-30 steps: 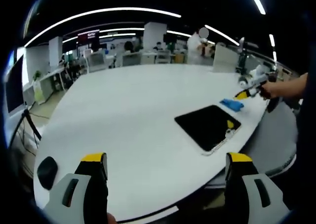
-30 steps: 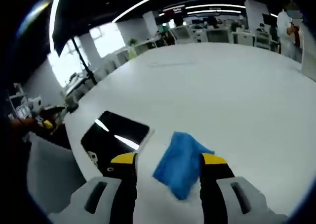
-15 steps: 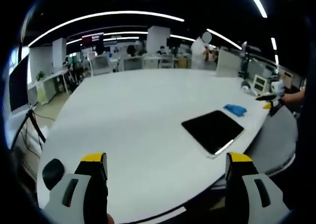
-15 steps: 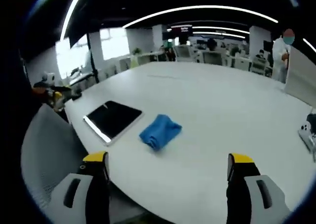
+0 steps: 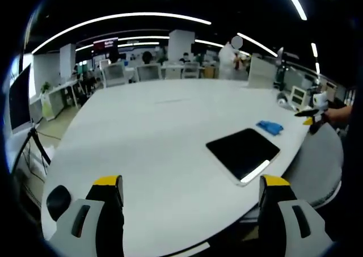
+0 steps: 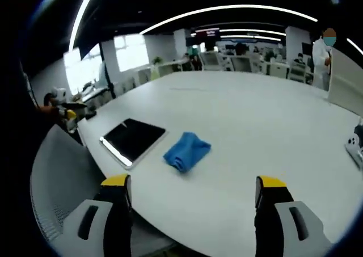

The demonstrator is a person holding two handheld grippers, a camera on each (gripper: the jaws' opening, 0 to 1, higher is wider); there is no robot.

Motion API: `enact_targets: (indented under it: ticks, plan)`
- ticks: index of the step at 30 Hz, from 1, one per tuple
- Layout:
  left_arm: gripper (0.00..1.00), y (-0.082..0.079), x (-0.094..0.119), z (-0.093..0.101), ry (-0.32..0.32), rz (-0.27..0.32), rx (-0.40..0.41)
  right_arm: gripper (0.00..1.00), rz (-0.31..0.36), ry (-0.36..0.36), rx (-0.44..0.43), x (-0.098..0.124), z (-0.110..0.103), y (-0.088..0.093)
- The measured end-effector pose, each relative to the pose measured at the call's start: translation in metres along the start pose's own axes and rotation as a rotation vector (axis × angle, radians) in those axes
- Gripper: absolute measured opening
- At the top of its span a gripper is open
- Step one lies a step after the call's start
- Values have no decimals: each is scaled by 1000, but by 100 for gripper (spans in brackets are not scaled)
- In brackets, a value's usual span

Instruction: Wipe the mirror surface with the cleaning cloth until all visible marks leave the cleaned area.

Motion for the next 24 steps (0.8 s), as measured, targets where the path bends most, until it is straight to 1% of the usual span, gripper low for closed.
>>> enact_targets:
  ticks: [1, 3, 5, 6, 7, 13, 14, 15, 18, 20, 24]
  plan:
    - [100, 0, 0, 1, 1, 1, 2, 88, -11, -12, -21, -1, -2, 0]
    - [100, -1, -1, 1, 0, 3, 4, 89, -8, -29, -36, -2, -5, -2]
    - [100, -2, -1, 1, -2, 6, 7, 93, -4, -32, -33, -4, -5, -3]
    - [100, -1, -1, 1, -2, 0, 14, 98, 5, -47, -39, -4, -8, -4]
    - [100, 1, 0, 2, 5, -13, 25, 100, 7, -50, -45, -4, -9, -5]
    - [100, -8, 1, 6, 3, -6, 11, 100, -9, -54, -62, -4, -8, 2]
    - [100, -9, 1, 6, 3, -6, 9, 100, -16, -51, -56, -3, -8, 3]
    - [100, -9, 1, 4, 2, -6, 10, 100, -49, -43, -52, -4, -7, 9]
    - [100, -8, -1, 0, 4, -12, 13, 100, -40, -45, -60, -3, -8, 9]
    - [100, -11, -3, 0, 6, -10, 14, 100, -64, -43, -74, -3, -9, 13]
    - [100, -13, -6, -2, 7, -3, 13, 100, -85, -49, -77, -4, -16, 16]
Point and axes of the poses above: the point that each gripper's makers call its tool centre point, and the gripper's own axes: x roughly backward along the fingers, z roughly to its right, y roughly out of its underside, the point moved 1 cm from there along x, roughly backward along the fingers, and after that the axes turned 9 degrees about y, right-handed, at the moved point
